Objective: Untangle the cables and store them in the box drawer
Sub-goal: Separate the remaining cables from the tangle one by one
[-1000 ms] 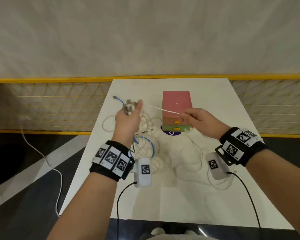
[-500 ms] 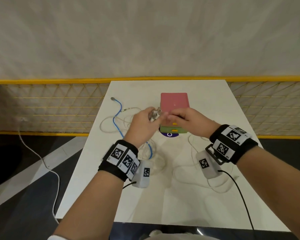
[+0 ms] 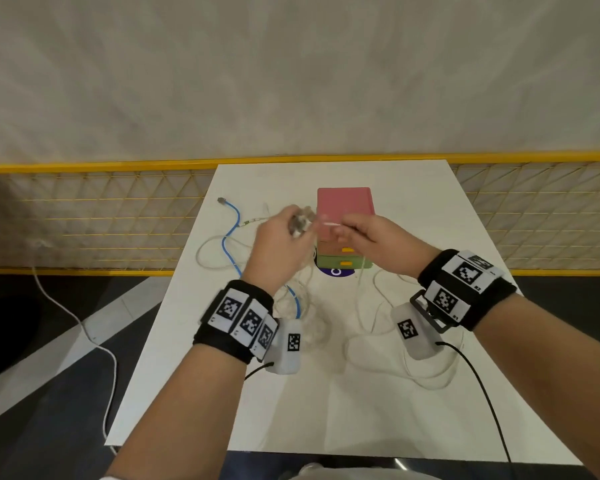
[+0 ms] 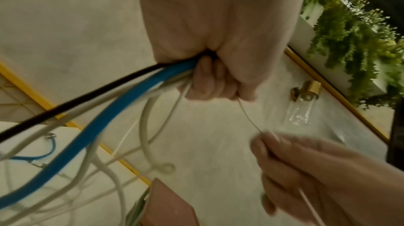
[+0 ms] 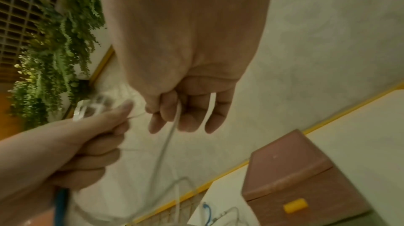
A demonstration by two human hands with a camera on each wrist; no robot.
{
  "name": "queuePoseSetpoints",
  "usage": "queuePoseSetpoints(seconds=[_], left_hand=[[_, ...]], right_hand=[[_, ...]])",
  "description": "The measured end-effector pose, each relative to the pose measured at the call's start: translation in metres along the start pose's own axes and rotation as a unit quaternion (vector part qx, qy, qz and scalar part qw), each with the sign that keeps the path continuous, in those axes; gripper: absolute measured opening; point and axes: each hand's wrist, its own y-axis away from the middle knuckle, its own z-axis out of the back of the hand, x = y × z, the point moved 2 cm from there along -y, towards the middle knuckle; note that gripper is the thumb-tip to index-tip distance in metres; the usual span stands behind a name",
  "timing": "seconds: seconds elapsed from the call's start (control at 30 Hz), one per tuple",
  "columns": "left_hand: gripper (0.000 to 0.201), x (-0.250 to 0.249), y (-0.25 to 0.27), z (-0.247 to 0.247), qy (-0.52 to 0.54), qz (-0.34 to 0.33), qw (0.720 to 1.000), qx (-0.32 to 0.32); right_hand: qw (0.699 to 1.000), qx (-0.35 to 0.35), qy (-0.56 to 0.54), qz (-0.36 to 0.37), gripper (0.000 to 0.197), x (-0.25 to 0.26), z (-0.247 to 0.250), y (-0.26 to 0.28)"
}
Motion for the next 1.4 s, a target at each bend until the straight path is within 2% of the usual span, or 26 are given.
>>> queuePoseSetpoints(seconds=[0.1, 0.17, 0.2, 0.27, 0.33, 0.4, 0.47, 0.5, 0.57, 0.63, 0.67, 0.7, 0.77, 0.83, 0.87, 0.93, 1.03, 1.1, 1.2, 1.27, 1.33, 1.4], left_hand=[[0.031, 0.016, -0.012, 0.032, 0.027, 0.047, 0.987, -0.151], [0.026, 0.022, -0.014, 0.041, 0.036, 0.044, 0.980, -0.188], [0.022, 0.018, -0.011, 0.040, 0.047, 0.021, 0.984, -0.168], [0.029, 0.006, -0.004, 0.023, 0.047, -0.029, 0.997, -0.045], [0.023, -0.003, 0.005, 0.002, -0.006, -0.058, 0.996, 0.065], [0.022, -0.006, 0.007, -0.004, -0.025, -0.052, 0.996, 0.070], [0.021, -0.002, 0.001, 0.008, 0.000, -0.014, 1.000, 0.005], [0.020, 0.006, -0.003, 0.019, 0.020, 0.013, 0.999, -0.047], [0.030, 0.021, -0.012, 0.043, 0.036, 0.061, 0.986, -0.152], [0.030, 0.031, -0.013, 0.051, 0.018, 0.066, 0.980, -0.189], [0.025, 0.028, -0.011, 0.048, 0.026, 0.048, 0.983, -0.174], [0.026, 0.023, -0.007, 0.040, 0.046, 0.019, 0.990, -0.133], [0.041, 0.009, 0.004, 0.018, 0.066, -0.038, 0.997, -0.002], [0.030, 0.001, 0.010, -0.002, 0.018, -0.072, 0.993, 0.089], [0.020, -0.001, 0.011, -0.005, -0.010, -0.077, 0.993, 0.094], [0.022, 0.002, 0.007, -0.001, -0.026, -0.068, 0.996, 0.049], [0.024, 0.014, -0.003, 0.025, -0.001, -0.030, 0.996, -0.084], [0.024, 0.024, -0.007, 0.041, 0.009, 0.009, 0.991, -0.136], [0.030, 0.034, -0.007, 0.046, -0.024, 0.036, 0.986, -0.160], [0.030, 0.039, -0.006, 0.042, -0.033, 0.029, 0.986, -0.163], [0.031, 0.043, -0.004, 0.038, -0.028, 0.023, 0.985, -0.169], [0.032, 0.047, -0.005, 0.037, -0.013, 0.024, 0.984, -0.175]], right_hand=[[0.999, 0.007, 0.022, -0.027, 0.030, -0.018, 0.009, 0.008], [0.999, 0.018, 0.031, -0.037, 0.030, -0.027, 0.009, 0.010], [0.998, 0.021, 0.034, -0.038, 0.030, -0.026, 0.007, 0.009], [0.999, 0.022, 0.034, -0.012, 0.031, -0.013, 0.002, 0.004], [0.999, 0.014, 0.028, 0.019, 0.035, 0.003, -0.002, -0.003], [0.999, 0.005, 0.022, 0.027, 0.040, 0.011, 0.001, -0.006], [1.000, 0.001, 0.023, 0.014, 0.037, 0.006, 0.007, -0.004], [1.000, 0.002, 0.029, 0.001, 0.034, -0.002, 0.010, 0.000], [0.999, 0.008, 0.032, -0.023, 0.032, -0.018, 0.015, 0.007], [0.999, 0.018, 0.036, -0.033, 0.032, -0.027, 0.013, 0.013], [0.998, 0.024, 0.038, -0.032, 0.031, -0.027, 0.010, 0.013], [0.999, 0.029, 0.037, -0.025, 0.029, -0.023, 0.006, 0.012], [0.999, 0.027, 0.034, 0.000, 0.026, -0.010, -0.002, 0.006], [0.999, 0.031, 0.023, 0.032, 0.022, 0.001, -0.007, 0.000], [0.998, 0.037, 0.018, 0.039, 0.020, 0.004, -0.008, -0.002], [0.998, 0.048, 0.026, 0.024, 0.021, 0.002, -0.005, 0.000], [0.996, 0.067, 0.054, -0.033, 0.025, -0.019, 0.003, 0.009], [0.992, 0.099, 0.052, -0.057, 0.023, -0.034, 0.002, 0.016], [0.982, 0.137, 0.127, -0.036, 0.027, -0.041, -0.003, 0.014], [0.970, 0.145, 0.189, -0.050, 0.029, -0.036, -0.005, 0.004], [0.975, 0.122, 0.173, -0.070, 0.032, -0.023, -0.007, -0.011], [0.990, 0.062, 0.108, -0.071, 0.036, -0.005, -0.006, -0.028]])
